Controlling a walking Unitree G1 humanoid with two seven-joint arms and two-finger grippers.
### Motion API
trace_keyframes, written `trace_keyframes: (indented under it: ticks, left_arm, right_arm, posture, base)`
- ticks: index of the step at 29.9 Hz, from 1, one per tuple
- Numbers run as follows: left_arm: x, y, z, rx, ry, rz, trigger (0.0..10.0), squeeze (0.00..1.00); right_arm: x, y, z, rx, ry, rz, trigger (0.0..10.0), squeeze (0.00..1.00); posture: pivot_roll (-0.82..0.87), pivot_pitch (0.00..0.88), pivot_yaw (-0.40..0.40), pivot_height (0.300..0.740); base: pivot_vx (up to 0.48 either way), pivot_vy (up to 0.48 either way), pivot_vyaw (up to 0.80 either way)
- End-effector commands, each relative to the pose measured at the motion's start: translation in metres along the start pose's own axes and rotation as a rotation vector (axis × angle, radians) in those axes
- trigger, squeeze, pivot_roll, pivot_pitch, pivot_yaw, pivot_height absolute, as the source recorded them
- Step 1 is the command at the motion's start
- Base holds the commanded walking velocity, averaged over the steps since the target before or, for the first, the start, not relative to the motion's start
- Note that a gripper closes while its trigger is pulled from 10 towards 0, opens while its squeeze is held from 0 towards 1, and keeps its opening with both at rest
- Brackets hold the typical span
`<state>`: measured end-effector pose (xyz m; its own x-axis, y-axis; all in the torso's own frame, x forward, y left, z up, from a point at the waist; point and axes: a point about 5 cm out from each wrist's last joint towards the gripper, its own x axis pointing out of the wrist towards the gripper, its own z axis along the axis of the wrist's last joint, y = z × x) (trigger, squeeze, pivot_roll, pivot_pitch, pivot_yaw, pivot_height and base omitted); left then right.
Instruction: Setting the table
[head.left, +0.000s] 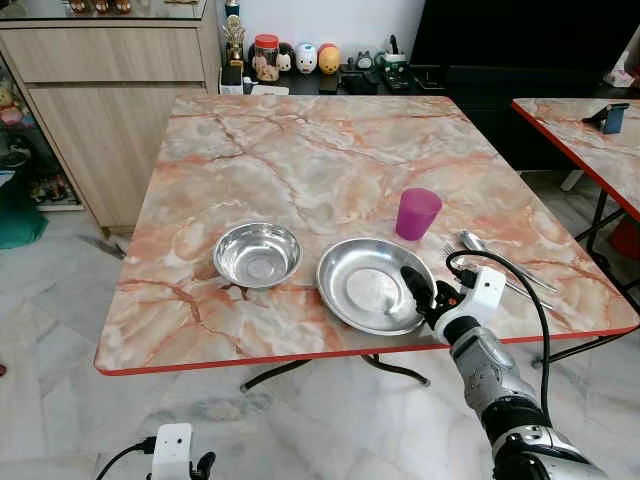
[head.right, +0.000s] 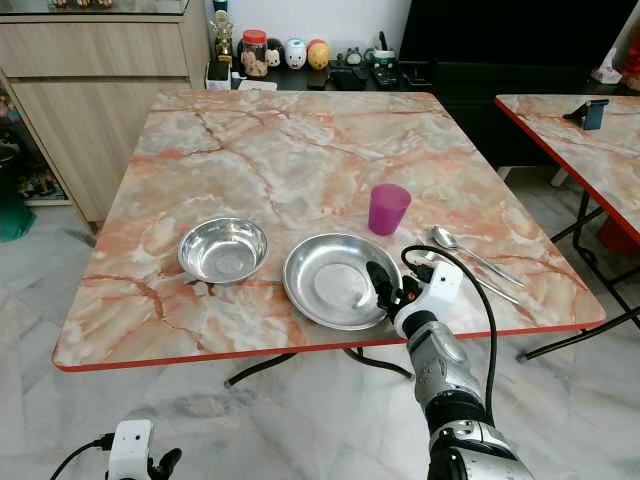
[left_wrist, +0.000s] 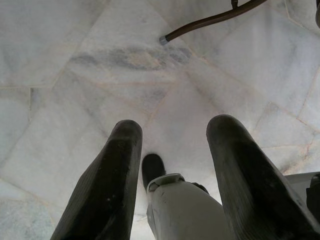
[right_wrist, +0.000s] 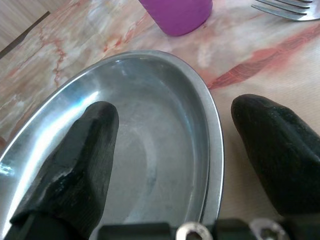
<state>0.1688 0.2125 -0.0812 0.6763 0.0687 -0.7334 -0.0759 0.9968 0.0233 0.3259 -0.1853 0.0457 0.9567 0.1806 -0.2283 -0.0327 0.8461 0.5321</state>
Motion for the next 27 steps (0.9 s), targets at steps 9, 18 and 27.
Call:
trace_keyframes:
  ticks: [9,18,27]
  left_arm:
    - [0.001,-0.002,0.002,0.016,-0.006,-0.011,10.0,0.00]
    - [0.002,-0.005,0.005,0.016,-0.021,-0.017,10.0,0.00]
    - [0.002,-0.007,0.007,0.019,-0.031,-0.024,10.0,0.00]
  right_arm:
    - [0.003,0.006,0.003,-0.013,-0.038,0.009,10.0,0.00]
    - [0.001,0.009,0.021,-0.031,-0.142,0.036,10.0,0.00]
    - [-0.011,0.014,0.045,-0.263,-0.324,-0.042,10.0,0.00]
  posture:
    - [-0.03,0.000,-0.080,0.740]
    - [-0.03,0.000,-0.085,0.740]
    - [-0.03,0.000,-0.084,0.740]
  base:
    - [0.000,0.000,0.00]
    - [0.000,0.000,0.00]
    - [0.000,0.000,0.00]
